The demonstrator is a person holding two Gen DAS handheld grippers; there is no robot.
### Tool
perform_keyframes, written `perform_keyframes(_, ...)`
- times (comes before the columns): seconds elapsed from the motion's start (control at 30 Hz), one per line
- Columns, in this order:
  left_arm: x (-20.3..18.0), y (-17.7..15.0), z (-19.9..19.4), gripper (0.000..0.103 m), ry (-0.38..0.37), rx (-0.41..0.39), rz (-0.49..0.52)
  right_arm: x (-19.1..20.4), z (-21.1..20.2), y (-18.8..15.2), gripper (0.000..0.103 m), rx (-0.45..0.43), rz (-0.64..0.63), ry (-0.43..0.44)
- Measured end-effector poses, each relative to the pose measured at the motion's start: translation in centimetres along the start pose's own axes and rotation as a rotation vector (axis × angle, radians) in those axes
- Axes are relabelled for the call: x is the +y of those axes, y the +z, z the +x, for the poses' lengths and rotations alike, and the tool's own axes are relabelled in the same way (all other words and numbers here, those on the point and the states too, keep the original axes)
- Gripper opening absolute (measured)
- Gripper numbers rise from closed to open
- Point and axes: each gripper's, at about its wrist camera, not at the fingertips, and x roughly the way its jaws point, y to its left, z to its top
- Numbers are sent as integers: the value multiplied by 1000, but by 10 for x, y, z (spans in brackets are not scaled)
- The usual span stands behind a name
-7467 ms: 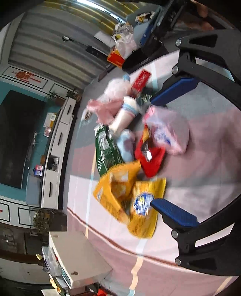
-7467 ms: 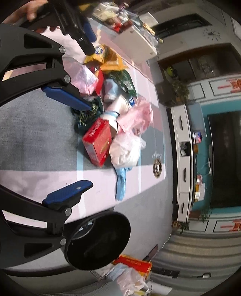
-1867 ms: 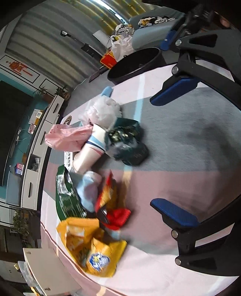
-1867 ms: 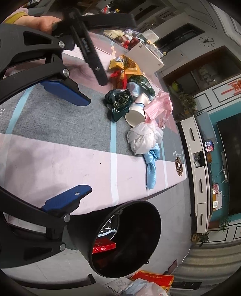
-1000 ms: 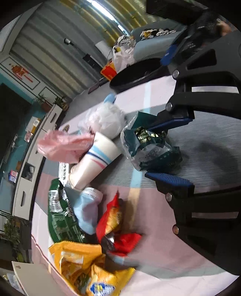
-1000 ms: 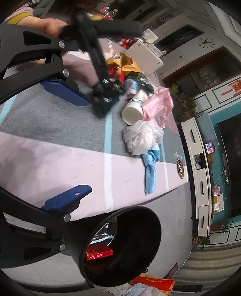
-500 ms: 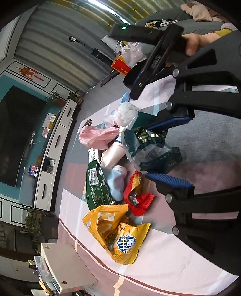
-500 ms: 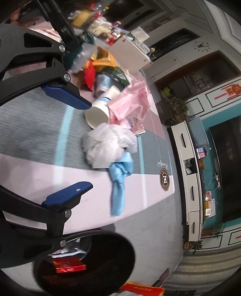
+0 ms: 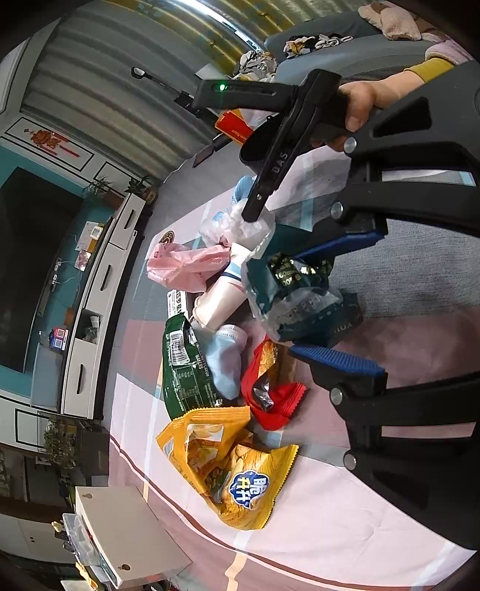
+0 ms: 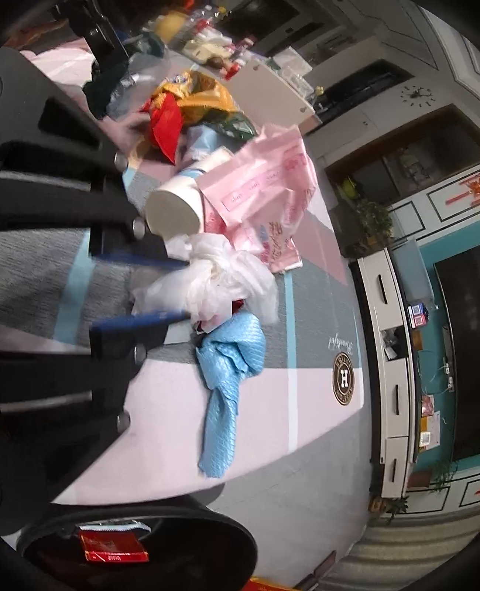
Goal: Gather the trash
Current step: 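Grasp the dark green bag with the left tool while the right tool grasps white plastic bag, then carry the green bag and white plastic bag over the bin and release both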
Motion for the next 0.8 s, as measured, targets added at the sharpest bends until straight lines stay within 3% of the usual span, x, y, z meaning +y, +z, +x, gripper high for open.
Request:
perform_keyframes(0.37, -12, 0, -7, 47, 16, 3, 33, 11, -84, -25, 12, -105, 6, 57)
perform_keyframes(0.8, -35, -3, -14, 47, 21, -9, 107, 6, -143, -52, 12, -124, 24, 41)
